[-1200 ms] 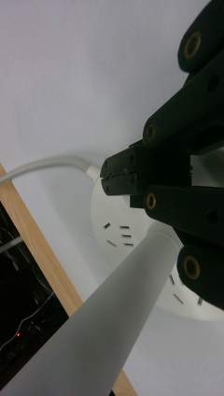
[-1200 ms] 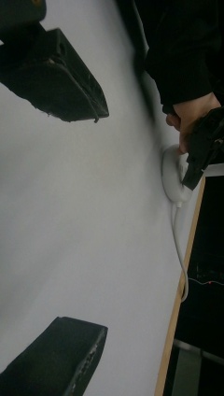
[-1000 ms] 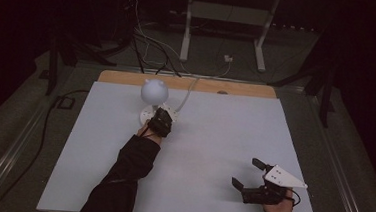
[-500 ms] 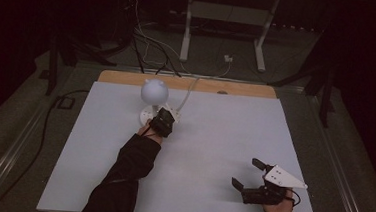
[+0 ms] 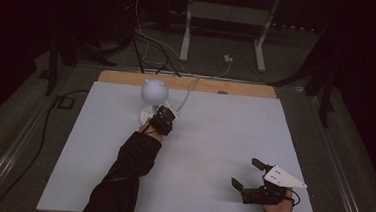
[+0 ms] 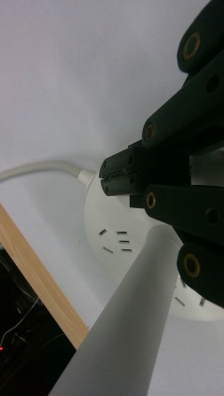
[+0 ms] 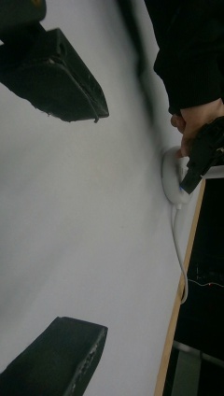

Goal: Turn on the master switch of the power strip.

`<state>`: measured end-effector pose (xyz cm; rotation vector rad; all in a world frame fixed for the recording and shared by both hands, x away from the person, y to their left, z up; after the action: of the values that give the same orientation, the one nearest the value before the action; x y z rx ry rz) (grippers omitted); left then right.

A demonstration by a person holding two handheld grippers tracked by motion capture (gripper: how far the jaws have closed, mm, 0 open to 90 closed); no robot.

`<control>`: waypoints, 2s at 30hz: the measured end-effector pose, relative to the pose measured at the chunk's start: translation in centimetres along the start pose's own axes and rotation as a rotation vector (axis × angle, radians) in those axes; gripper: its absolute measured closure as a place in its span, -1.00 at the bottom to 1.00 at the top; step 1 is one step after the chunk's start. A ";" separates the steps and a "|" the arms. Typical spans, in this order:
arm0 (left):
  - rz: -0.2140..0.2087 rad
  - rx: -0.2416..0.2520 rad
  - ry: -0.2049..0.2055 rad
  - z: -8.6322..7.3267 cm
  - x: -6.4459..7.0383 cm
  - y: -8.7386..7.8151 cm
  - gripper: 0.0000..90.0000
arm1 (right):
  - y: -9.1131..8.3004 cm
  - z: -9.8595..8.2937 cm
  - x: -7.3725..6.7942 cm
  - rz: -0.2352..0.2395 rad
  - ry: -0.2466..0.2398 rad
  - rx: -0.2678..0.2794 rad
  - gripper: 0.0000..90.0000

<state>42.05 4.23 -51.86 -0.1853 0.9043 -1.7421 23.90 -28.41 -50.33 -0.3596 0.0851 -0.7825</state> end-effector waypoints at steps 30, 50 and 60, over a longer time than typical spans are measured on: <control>-0.146 0.130 -0.101 1.5 -1.3 -4.0 1.00 | -0.1 0.0 0.2 -0.009 0.001 0.005 -1.00; -0.391 0.117 -0.126 1.0 -1.4 -7.9 -0.27 | -0.1 0.0 0.2 -0.012 0.003 0.007 -1.00; -0.583 0.108 -0.050 0.2 -1.3 -10.1 -0.96 | 0.0 0.0 0.2 -0.015 0.002 0.005 -1.00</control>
<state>35.01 6.22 -44.73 -0.4546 0.7591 -2.3053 23.98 -28.56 -50.33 -0.3550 0.0828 -0.7979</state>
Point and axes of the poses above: each handheld gripper's, and its own axes: y roughly forward along the jaws, z roughly out of its top, x roughly to its right, the point moved 1 cm from there along y, roughly forward along the jaws, and after that the axes turned 5 degrees about -y, right-handed, at the moved point
